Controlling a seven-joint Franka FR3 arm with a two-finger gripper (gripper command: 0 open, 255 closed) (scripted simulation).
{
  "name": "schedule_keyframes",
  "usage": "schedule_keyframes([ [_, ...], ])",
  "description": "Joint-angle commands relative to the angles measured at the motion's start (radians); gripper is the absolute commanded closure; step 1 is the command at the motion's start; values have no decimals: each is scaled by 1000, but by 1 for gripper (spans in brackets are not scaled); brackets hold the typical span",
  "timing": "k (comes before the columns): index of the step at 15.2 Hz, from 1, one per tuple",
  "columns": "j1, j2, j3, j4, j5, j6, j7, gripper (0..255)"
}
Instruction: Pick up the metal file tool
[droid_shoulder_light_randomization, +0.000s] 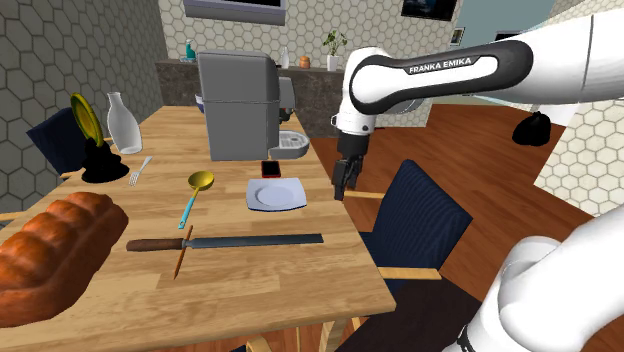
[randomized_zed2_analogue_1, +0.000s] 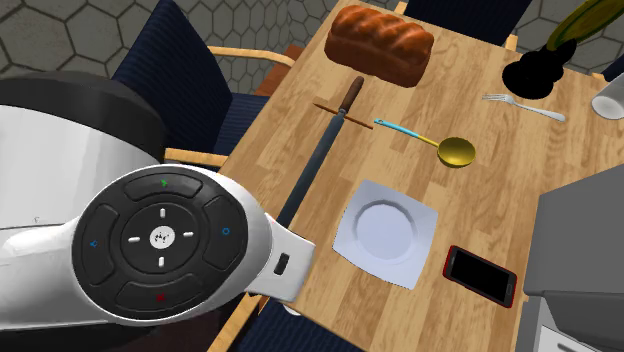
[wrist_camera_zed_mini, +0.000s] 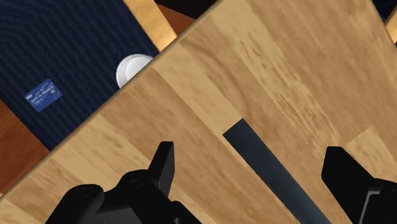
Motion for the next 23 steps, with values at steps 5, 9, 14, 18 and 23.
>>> schedule_keyframes([
  [5,61,189,48,114,2,100,-89,0],
  [9,96,310,82,204,-8,149,-141,0],
  [14,140,456,126,328,-35,193,-196,0],
  [18,179,569,160,434,-67,216,-234,0],
  [23,226,690,194,557,-112,230,-272,0],
])
